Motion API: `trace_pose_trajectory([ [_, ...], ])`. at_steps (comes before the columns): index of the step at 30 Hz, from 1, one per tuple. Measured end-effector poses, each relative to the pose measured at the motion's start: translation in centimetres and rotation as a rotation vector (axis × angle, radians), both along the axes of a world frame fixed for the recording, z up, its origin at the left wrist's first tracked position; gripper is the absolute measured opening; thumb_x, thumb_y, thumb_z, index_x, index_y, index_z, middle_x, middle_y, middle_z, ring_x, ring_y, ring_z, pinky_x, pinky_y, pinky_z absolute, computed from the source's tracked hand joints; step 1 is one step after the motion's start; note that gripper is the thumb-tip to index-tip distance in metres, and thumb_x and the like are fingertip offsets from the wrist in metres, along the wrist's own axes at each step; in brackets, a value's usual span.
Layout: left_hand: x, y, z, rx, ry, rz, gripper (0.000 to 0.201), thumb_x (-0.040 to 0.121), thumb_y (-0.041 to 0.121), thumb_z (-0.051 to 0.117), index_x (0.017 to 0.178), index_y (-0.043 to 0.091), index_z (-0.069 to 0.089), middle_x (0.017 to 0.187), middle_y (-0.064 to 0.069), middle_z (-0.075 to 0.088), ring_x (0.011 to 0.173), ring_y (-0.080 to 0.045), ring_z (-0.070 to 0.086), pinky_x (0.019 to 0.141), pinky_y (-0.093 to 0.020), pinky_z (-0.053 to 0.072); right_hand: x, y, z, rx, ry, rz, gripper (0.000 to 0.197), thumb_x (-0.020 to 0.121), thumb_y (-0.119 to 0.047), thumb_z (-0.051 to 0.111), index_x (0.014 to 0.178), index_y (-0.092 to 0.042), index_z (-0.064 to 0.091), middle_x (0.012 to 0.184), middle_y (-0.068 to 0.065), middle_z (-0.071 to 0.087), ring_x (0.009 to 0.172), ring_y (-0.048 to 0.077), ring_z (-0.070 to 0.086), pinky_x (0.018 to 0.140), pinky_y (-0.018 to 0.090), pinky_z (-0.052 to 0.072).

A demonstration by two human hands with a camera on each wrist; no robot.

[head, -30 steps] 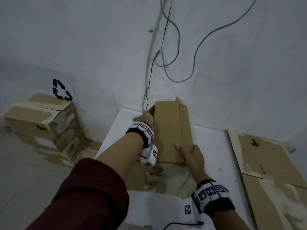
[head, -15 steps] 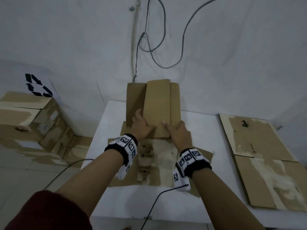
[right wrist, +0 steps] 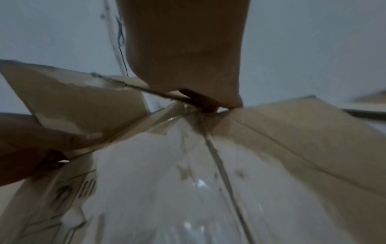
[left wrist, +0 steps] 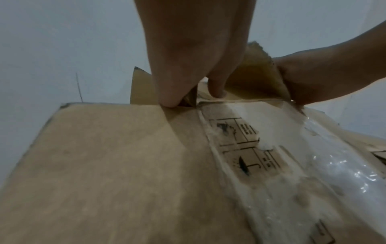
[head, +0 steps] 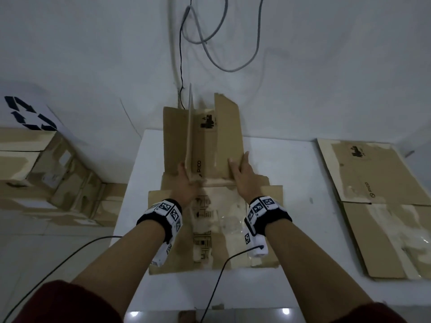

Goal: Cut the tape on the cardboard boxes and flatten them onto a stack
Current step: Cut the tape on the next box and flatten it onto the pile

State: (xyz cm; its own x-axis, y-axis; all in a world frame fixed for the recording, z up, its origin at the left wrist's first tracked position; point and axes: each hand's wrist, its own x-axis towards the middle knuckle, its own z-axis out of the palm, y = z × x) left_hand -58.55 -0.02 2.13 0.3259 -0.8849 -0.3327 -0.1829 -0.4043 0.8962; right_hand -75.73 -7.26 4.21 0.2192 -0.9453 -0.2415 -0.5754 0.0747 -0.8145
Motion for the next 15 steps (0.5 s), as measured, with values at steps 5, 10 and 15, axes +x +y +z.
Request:
trace_pose_trajectory([
  [5,1.3,-0.2,-3.1,-0.014,-0.177,0.084,0.041,0.101,0.012,0.046,0.061,0.005,0.050,0.059,-0.004,0.049,0.059,-0.023,0.049,0.046,-0.014,0.039,0.1,0.5,-4.3,0.139,-0.054,0.035,0.120,0.071,-0.076,0.062,0.156,-0.031,-0.010,0.157,0.004,0.019,0.142,0.026,0.028,0.110,0.033,0.031],
  [10,2.1,0.3,-6.9,0.031,-0.065,0.141,0.018,0.095,-0.001,0.048,0.080,0.003,0.055,0.081,-0.015,0.057,0.081,-0.027,0.056,0.069,-0.037,0.043,-0.5,1.2,-9.7,0.087,0.120,0.038,0.087,0.093,-0.056,0.054,0.157,-0.031,0.001,0.165,0.004,0.006,0.150,0.023,0.012,0.122,0.047,0.015],
  [15,1.7,0.9,-7.2,-0.009,0.061,0.609,0.046,0.090,-0.001,0.060,0.129,-0.009,0.036,0.113,-0.011,0.055,0.105,-0.026,0.057,0.082,-0.027,0.040,-0.9,2.1,-11.0,-0.056,-0.017,-0.219,0.030,0.102,-0.038,0.041,0.128,-0.027,0.055,0.112,-0.001,0.063,0.097,0.014,0.058,0.088,0.033,0.046],
])
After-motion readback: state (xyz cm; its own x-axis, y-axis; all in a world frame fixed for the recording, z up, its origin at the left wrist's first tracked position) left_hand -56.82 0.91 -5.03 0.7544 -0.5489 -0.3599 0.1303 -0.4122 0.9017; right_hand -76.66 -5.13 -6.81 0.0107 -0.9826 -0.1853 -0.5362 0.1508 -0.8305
